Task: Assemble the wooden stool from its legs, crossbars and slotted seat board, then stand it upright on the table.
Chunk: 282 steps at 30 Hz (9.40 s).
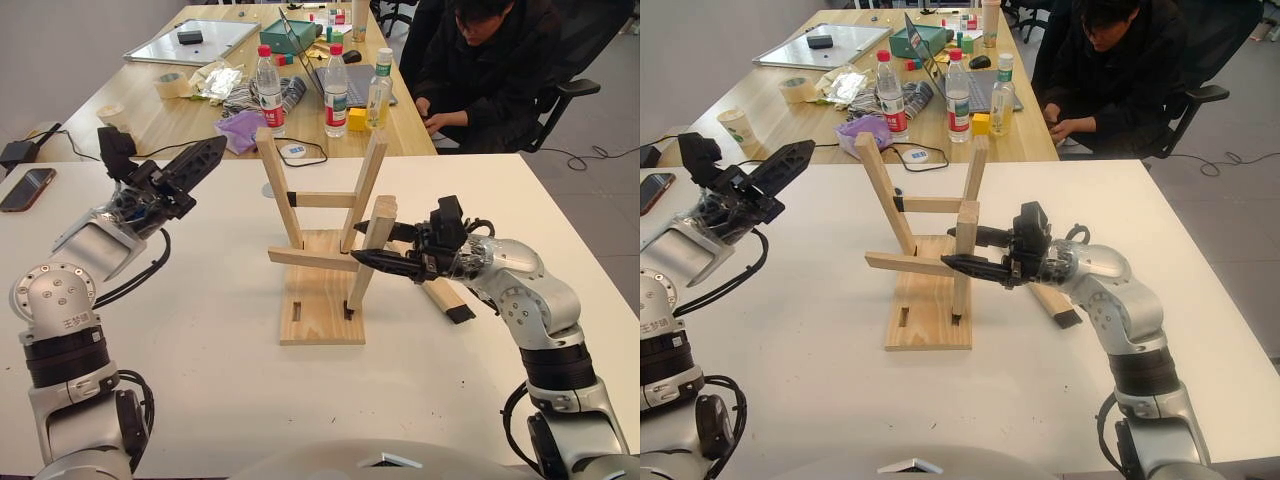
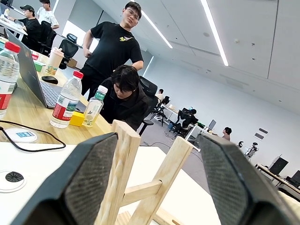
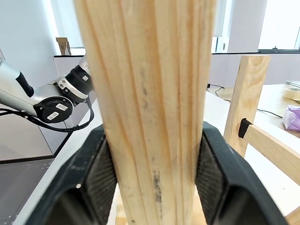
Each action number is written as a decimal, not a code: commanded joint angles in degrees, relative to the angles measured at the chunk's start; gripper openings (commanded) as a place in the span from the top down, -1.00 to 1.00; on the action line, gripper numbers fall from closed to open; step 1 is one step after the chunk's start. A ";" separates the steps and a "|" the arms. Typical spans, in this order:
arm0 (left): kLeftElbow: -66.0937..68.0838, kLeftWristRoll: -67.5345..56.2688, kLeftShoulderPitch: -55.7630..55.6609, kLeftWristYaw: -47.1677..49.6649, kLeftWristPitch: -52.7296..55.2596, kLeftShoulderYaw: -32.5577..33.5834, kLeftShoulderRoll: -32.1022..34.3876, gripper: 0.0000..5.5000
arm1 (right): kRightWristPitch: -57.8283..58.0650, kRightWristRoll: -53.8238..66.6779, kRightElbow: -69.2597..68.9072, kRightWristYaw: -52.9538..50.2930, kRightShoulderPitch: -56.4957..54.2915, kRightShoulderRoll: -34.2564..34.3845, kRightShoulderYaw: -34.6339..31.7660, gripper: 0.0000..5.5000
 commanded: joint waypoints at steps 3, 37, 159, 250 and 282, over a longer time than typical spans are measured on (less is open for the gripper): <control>-0.43 0.72 -0.88 0.47 0.68 -0.27 -0.21 -0.14 | 2.42 -0.04 0.00 1.17 0.98 -1.82 0.73 0.25; -3.22 -1.42 -0.51 2.53 1.34 0.16 -2.65 -0.14 | -4.30 -13.34 14.78 12.14 -8.51 -10.56 8.74 0.25; 0.95 28.64 7.40 4.46 -6.55 -5.78 -9.87 -0.14 | 36.87 34.03 16.05 -25.31 -33.50 6.93 -22.30 0.99; -9.95 -39.25 -15.12 5.68 -2.59 -4.42 -4.98 0.01 | 27.71 18.23 5.79 2.10 -27.09 -2.70 -5.85 0.26; -3.88 5.60 8.71 -24.43 -23.34 5.56 -3.49 0.26 | 19.24 4.18 6.99 6.45 -25.18 -7.38 -2.73 -0.86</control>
